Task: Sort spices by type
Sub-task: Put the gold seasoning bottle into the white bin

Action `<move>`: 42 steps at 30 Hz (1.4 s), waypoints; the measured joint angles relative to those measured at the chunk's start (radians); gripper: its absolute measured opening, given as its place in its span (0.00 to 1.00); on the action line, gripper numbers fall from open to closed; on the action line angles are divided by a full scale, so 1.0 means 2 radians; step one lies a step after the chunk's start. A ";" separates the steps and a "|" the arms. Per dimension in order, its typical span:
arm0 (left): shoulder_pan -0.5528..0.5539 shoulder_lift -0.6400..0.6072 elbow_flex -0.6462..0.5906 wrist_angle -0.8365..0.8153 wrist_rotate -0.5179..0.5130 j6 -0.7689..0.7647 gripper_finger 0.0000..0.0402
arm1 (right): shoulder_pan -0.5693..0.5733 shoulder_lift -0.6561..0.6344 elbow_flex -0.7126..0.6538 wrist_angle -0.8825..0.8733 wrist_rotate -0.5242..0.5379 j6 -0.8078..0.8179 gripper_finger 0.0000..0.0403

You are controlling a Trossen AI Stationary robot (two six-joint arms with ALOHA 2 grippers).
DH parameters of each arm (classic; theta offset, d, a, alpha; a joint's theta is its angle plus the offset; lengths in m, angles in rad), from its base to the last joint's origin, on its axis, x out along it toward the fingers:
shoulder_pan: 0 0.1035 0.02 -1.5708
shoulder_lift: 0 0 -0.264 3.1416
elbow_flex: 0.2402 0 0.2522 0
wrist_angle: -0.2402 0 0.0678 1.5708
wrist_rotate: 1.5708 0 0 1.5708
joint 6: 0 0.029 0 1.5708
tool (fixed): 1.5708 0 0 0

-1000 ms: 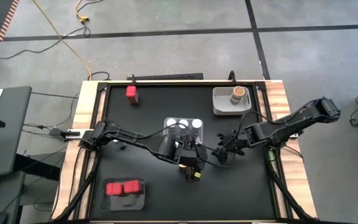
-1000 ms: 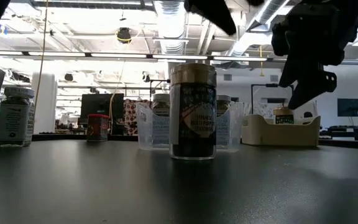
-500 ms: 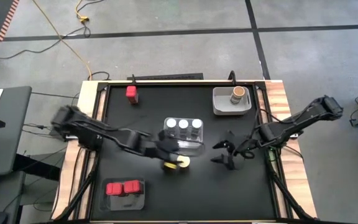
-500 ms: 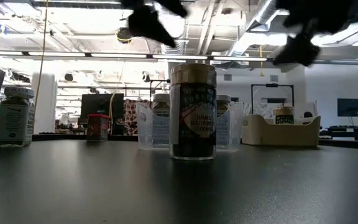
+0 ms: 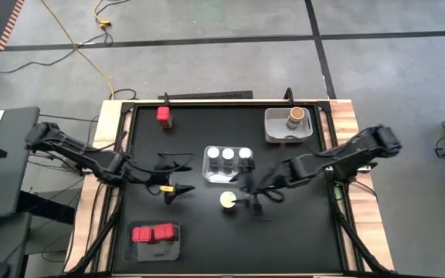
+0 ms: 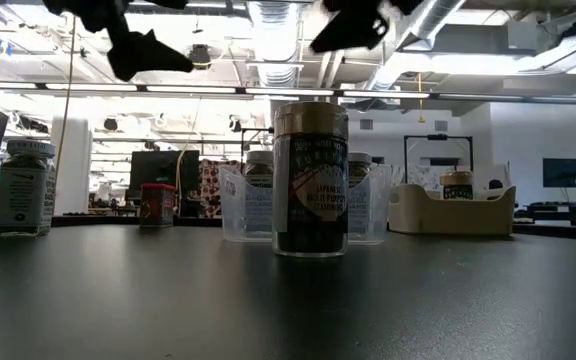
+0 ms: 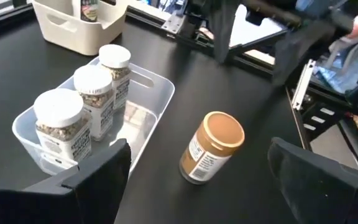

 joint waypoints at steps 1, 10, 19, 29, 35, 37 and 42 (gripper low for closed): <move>-0.002 -0.008 -0.005 0.000 0.000 0.000 0.90 | -0.004 0.021 0.027 -0.031 -0.001 0.001 0.88; -0.015 -0.021 -0.011 -0.015 0.005 0.020 0.90 | -0.008 0.156 0.192 -0.171 -0.030 0.001 0.88; -0.016 -0.021 -0.011 -0.044 0.027 0.014 0.90 | 0.002 0.195 0.207 -0.212 -0.038 0.011 0.88; -0.016 -0.021 -0.011 -0.048 0.033 0.015 0.90 | -0.001 0.224 0.206 -0.268 -0.038 0.012 0.88; -0.016 -0.021 -0.011 -0.055 0.033 0.015 0.90 | 0.001 0.225 0.206 -0.243 -0.039 0.012 0.88; -0.016 -0.021 -0.011 -0.055 0.033 0.015 0.90 | 0.000 0.225 0.206 -0.246 -0.039 0.012 0.88; -0.016 -0.021 -0.011 -0.055 0.033 0.014 0.90 | -0.003 0.224 0.206 -0.247 -0.041 0.015 0.86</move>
